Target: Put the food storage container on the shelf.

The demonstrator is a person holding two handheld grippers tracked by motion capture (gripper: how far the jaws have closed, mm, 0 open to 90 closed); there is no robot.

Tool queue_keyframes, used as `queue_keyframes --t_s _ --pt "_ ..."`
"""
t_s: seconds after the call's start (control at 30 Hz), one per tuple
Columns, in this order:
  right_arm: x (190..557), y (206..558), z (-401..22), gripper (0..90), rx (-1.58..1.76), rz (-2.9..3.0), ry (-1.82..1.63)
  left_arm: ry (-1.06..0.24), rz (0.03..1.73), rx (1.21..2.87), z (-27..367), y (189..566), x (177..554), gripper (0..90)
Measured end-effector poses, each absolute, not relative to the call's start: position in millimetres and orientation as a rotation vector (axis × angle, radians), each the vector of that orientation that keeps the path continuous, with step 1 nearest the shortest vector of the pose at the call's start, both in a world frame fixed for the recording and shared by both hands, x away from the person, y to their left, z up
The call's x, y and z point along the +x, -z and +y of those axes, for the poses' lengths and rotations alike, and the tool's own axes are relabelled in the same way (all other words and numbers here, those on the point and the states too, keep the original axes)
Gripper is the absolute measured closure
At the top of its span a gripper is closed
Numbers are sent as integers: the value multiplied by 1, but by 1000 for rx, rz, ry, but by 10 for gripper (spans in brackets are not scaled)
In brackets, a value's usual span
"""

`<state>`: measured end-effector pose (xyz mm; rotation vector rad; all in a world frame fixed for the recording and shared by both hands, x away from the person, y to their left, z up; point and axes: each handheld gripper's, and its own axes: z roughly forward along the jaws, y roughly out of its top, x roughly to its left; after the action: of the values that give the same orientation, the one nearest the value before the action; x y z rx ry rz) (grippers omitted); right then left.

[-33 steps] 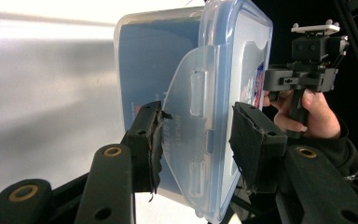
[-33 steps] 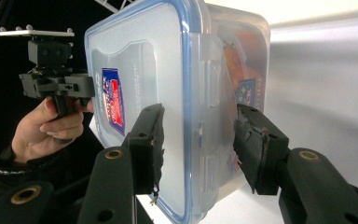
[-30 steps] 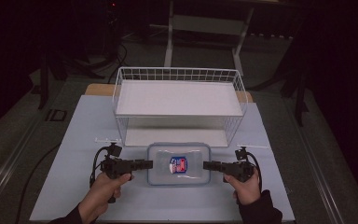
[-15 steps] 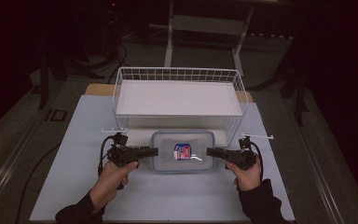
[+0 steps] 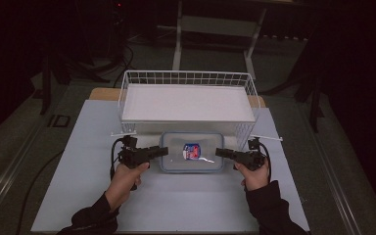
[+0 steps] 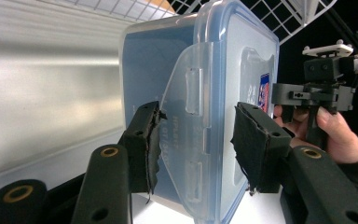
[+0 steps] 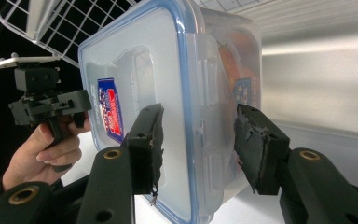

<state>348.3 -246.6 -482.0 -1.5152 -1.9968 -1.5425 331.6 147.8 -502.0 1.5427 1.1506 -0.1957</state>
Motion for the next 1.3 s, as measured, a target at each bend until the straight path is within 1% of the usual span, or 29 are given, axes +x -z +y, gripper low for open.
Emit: queue_keyframes --t_s 0.3,0.47,0.73,0.9,0.97,1.1,1.23,1.27,1.3 --pt "357 489 -246 527 -1555 -2010 1531 193 1170 1538 144 513 344 495" --pt "362 500 -246 524 -1572 -2002 1507 206 1200 1530 142 524 347 492" --pt "367 509 -250 522 -1579 -1950 1517 188 1192 1533 140 524 348 493" --pt "369 509 -250 521 -1590 -1937 1523 177 1197 1516 140 525 351 490" --pt "370 508 -249 521 -1586 -1945 1531 147 1190 1507 139 524 349 490" --pt "371 505 -249 520 -1597 -1941 1563 163 1201 1489 138 527 352 487" --pt "374 505 -248 511 -1618 -1940 1582 122 1169 1486 138 526 356 487" --pt "374 505 -247 516 -1636 -1976 1582 122 1169 1486 138 526 356 487" --pt "372 503 -246 579 -1642 -2021 1594 125 1167 1482 138 527 357 484"
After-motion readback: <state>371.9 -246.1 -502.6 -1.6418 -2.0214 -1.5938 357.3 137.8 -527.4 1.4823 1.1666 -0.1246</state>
